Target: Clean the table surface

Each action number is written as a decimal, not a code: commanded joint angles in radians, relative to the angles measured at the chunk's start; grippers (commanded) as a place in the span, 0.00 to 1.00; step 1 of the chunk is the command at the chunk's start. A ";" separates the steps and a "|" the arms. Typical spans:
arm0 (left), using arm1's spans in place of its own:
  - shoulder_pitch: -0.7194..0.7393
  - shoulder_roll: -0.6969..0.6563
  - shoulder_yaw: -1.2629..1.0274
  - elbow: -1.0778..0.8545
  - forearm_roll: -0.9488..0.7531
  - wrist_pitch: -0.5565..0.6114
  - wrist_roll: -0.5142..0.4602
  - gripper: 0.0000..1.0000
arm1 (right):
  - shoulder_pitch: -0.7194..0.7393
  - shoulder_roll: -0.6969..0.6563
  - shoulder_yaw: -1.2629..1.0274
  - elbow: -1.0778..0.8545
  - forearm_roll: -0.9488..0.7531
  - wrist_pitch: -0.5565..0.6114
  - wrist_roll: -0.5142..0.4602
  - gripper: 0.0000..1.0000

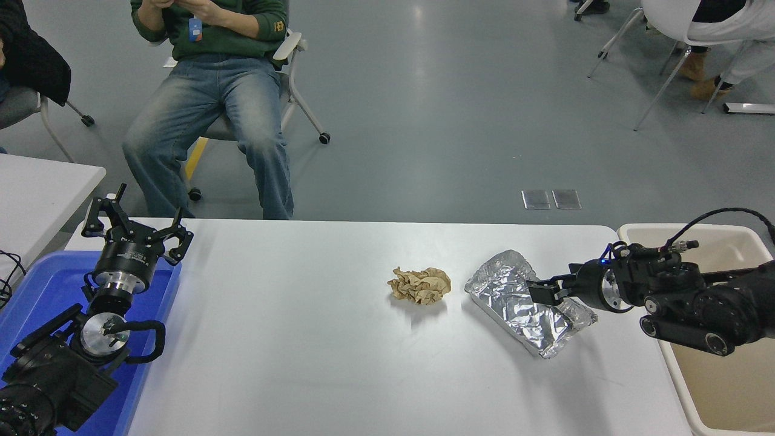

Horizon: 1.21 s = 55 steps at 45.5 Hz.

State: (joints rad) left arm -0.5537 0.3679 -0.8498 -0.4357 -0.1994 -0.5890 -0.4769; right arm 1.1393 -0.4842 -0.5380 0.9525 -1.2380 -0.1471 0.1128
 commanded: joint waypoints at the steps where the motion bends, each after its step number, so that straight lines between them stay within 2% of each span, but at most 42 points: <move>1: 0.000 0.000 0.000 0.000 0.002 0.000 0.001 1.00 | -0.055 0.022 -0.023 -0.080 -0.009 -0.009 0.054 0.98; 12: 0.000 0.000 0.000 0.000 0.000 0.000 0.000 1.00 | -0.119 0.121 -0.049 -0.213 -0.008 -0.094 0.090 0.98; 22: 0.000 0.000 0.000 0.000 0.000 0.000 0.001 1.00 | -0.121 0.141 -0.049 -0.238 0.002 -0.100 0.090 0.95; 27: 0.000 0.000 0.000 0.000 0.000 0.000 0.001 1.00 | -0.122 0.142 -0.051 -0.244 0.002 -0.097 0.088 0.80; 30: 0.000 0.000 0.000 0.000 0.000 0.000 0.001 1.00 | -0.122 0.144 -0.051 -0.247 0.003 -0.097 0.088 0.79; 36: 0.000 0.000 0.000 0.000 0.000 0.000 0.001 1.00 | -0.135 0.145 -0.051 -0.267 0.003 -0.097 0.090 0.61; 41: 0.000 0.000 0.000 0.000 0.000 0.000 0.001 1.00 | -0.141 0.145 -0.051 -0.291 0.005 -0.098 0.090 0.54; 44: 0.000 0.000 0.000 0.000 0.000 0.000 0.000 1.00 | -0.147 0.147 -0.051 -0.305 0.005 -0.098 0.090 0.45; 49: 0.000 0.000 0.000 0.000 0.000 0.000 0.000 1.00 | -0.150 0.145 -0.051 -0.319 0.005 -0.098 0.088 0.36; 55: 0.000 0.000 0.000 0.000 0.000 0.000 0.001 1.00 | -0.150 0.145 -0.051 -0.324 0.005 -0.098 0.090 0.33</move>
State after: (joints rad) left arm -0.5538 0.3682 -0.8498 -0.4356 -0.1990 -0.5890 -0.4764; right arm 0.9948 -0.3403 -0.5888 0.6533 -1.2340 -0.2443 0.2018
